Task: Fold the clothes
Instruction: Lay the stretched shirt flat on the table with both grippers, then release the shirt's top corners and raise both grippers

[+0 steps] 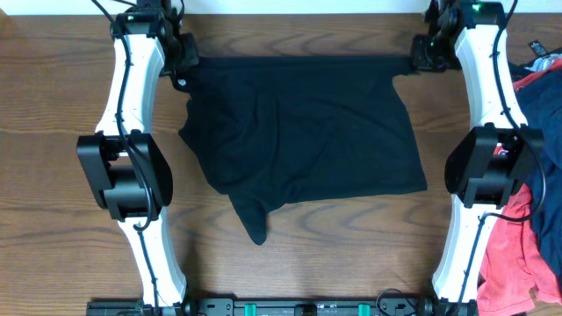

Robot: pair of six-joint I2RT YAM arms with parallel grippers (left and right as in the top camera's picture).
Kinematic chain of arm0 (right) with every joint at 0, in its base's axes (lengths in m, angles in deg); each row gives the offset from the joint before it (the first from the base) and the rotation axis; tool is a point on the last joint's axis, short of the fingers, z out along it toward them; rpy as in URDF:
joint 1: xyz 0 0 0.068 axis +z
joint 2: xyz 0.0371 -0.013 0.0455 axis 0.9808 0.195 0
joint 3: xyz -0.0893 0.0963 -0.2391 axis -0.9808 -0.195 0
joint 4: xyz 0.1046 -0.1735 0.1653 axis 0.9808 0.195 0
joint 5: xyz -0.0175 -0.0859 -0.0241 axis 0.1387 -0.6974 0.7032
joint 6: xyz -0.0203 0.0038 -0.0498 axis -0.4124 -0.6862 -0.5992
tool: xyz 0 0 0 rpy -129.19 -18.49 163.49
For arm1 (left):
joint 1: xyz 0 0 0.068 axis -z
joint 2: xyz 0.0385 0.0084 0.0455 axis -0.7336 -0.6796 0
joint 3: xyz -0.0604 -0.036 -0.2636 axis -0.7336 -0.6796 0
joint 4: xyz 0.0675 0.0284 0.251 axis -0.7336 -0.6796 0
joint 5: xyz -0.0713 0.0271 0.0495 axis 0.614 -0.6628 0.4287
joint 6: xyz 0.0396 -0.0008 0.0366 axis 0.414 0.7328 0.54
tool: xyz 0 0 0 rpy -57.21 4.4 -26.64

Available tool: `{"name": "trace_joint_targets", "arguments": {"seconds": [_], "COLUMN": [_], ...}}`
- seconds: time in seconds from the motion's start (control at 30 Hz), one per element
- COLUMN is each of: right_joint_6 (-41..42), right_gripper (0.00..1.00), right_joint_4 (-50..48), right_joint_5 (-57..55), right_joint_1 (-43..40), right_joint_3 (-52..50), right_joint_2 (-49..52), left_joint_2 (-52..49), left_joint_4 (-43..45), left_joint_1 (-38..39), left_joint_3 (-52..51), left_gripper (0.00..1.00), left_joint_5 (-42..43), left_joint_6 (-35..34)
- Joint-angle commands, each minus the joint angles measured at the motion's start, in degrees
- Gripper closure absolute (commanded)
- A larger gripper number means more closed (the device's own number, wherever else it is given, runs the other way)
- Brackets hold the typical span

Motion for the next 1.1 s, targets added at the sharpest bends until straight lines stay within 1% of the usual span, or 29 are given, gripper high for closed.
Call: {"name": "trace_joint_targets", "arguments": {"seconds": [0.0,0.13,0.2,0.23,0.27,0.3,0.33,0.37,0.4,0.43,0.47,0.5,0.53,0.7,0.93,1.07], "right_joint_6": [-0.7,-0.3,-0.2,-0.2,-0.2,-0.2,-0.1,0.4,0.5,0.9,1.4,1.5,1.5,1.5,-1.2,-1.3], "right_gripper": [0.99,0.99,0.99,0.96,0.88,0.83,0.72,0.56,0.49,0.42,0.32,0.09,0.01,0.01,0.01,0.01], "right_joint_4": [-3.7,-9.5,-12.5,-13.7,-14.9,-15.5,-16.2,-16.5,-16.7,-16.8,-16.8,-16.9,-17.0,-16.3,-7.9,-3.0], "right_joint_5": [-4.5,-3.2,-1.9,-1.6,-1.1,-0.9,-0.7,-0.7,-0.7,-0.7,-0.7,-0.7,-0.7,-0.7,-0.7,-0.6], "right_joint_1": [-2.2,-2.2,-2.2,-2.2,-2.2,-2.2,-2.2,-2.2,-2.2,-2.2,-2.2,-2.2,-2.2,-2.5,-2.5,-2.1], "right_joint_3": [0.3,0.3,0.3,0.3,0.3,0.3,0.3,0.3,0.3,0.3,0.3,0.3,0.3,0.5,1.6,2.4], "right_joint_2": [0.5,0.5,0.5,0.5,0.5,0.5,0.5,0.5,0.5,0.5,0.5,0.5,0.5,0.5,0.2,-2.4], "left_joint_2": [-0.8,-0.8,-0.8,-0.8,-0.8,-0.8,-0.8,-0.8,-0.8,-0.8,-0.8,-0.8,-0.8,-0.8,-0.7,-0.7], "left_joint_4": [2.8,8.0,10.3,11.4,12.3,13.3,14.1,14.9,15.6,16.0,16.2,16.2,16.0,13.0,4.9,-1.9], "left_joint_1": [-1.7,-1.7,-1.7,-1.7,-1.7,-1.7,-1.7,-1.7,-1.7,-1.7,-1.7,-1.7,-1.7,-1.7,-1.9,-2.4], "left_joint_3": [0.1,0.1,0.1,0.1,0.1,0.1,0.1,0.1,0.1,0.1,0.1,0.1,0.1,0.1,0.1,0.1], "left_gripper": [0.94,0.94,0.72,0.68,0.50,0.31,0.23,0.09,0.02,0.02,0.02,0.02,0.02,0.02,0.02,0.02], "left_joint_5": [-3.9,-3.9,-3.9,-3.9,-3.9,-3.9,-3.9,-3.9,-3.9,-3.9,-3.9,-3.9,-3.9,-3.9,-3.9,-3.9], "left_joint_6": [0.7,0.7,0.7,0.7,0.7,0.7,0.7,0.7,0.7,0.7,0.7,0.3,0.0,-0.1,-0.1,-0.1]}}
